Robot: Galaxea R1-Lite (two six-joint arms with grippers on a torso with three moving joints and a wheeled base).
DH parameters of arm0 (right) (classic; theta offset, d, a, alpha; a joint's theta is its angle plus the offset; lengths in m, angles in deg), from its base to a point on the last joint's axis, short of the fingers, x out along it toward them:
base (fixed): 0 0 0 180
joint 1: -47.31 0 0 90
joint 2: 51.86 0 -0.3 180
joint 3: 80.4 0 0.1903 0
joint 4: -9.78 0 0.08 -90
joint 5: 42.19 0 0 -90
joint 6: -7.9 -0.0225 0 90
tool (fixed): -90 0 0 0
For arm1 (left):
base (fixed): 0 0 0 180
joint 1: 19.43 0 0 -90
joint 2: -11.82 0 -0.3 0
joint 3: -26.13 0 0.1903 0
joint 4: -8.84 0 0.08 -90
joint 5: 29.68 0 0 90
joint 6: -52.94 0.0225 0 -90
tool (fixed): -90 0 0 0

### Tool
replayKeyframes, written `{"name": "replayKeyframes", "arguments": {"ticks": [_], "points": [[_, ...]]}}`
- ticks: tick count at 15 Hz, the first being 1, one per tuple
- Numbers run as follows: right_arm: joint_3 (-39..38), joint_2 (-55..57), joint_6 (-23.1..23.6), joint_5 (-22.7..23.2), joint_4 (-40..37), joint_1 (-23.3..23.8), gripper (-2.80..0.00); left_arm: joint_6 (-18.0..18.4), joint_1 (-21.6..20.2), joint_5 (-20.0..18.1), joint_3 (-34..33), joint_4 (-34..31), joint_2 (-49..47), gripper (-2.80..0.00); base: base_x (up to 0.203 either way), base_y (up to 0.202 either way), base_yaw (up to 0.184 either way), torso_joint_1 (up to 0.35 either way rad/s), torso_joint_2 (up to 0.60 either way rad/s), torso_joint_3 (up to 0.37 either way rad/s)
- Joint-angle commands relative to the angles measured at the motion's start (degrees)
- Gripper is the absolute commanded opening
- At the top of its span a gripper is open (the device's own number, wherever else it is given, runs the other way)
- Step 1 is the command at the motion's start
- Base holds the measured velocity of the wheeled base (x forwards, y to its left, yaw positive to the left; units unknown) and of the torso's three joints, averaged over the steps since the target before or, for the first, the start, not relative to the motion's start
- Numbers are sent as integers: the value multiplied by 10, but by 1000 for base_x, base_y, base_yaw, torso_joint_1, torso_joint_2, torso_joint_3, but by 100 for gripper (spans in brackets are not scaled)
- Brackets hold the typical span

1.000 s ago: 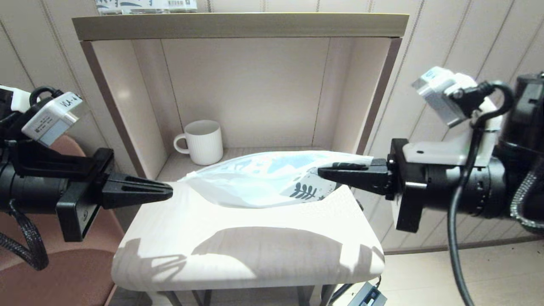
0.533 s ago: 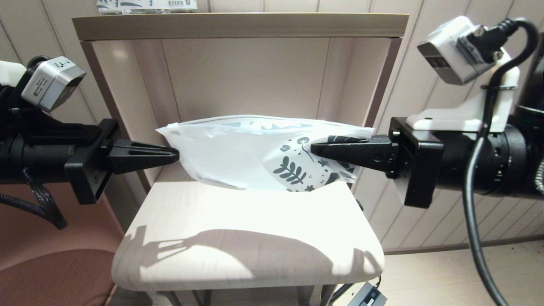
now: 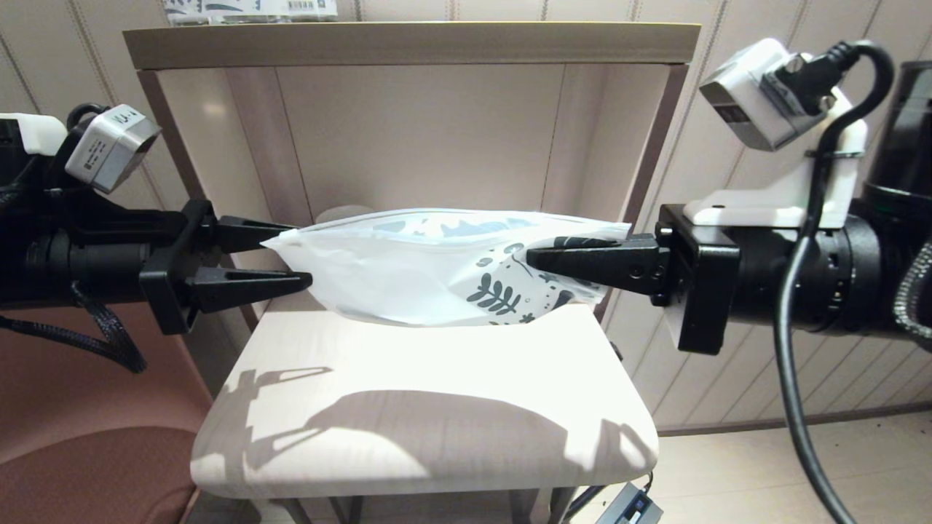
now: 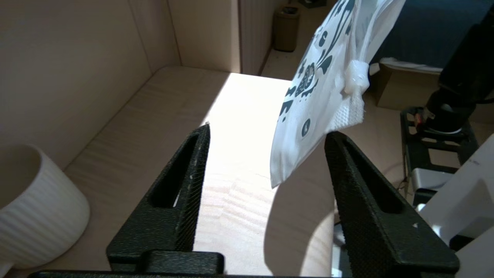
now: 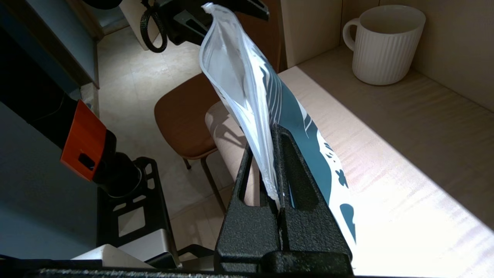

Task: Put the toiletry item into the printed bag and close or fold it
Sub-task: Hand it to the other hand

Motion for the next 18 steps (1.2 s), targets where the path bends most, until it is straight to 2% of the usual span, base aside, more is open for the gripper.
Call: {"name": "replayKeyframes", "arguments": {"ticks": [1, 7, 11, 13, 14, 16, 18], "points": [[0, 1, 0, 3, 1, 0, -280, 1, -10, -9, 0, 8, -17, 0, 0, 0, 0, 0, 0, 0], [9, 23, 1, 14, 2, -22, -280, 2, -6, -52, -2, 6, -22, 0, 0, 0, 0, 0, 0, 0], [19, 36, 1, 14, 3, -27, -280, 9, -5, -94, -17, 19, -23, 0, 0, 0, 0, 0, 0, 0], [27, 46, 1, 15, 5, -26, -280, 11, 12, -95, -25, 23, -23, 0, 0, 0, 0, 0, 0, 0], [34, 51, 1, 15, 4, -26, -280, 22, 18, -95, -31, 28, -26, 0, 0, 0, 0, 0, 0, 0], [40, 57, 2, 15, 4, -27, -280, 67, 29, -94, -45, 47, -39, 0, 0, 0, 0, 0, 0, 0], [39, 58, 2, 17, 4, -27, -280, 68, 31, -93, -38, 48, -44, 0, 0, 0, 0, 0, 0, 0]]}}
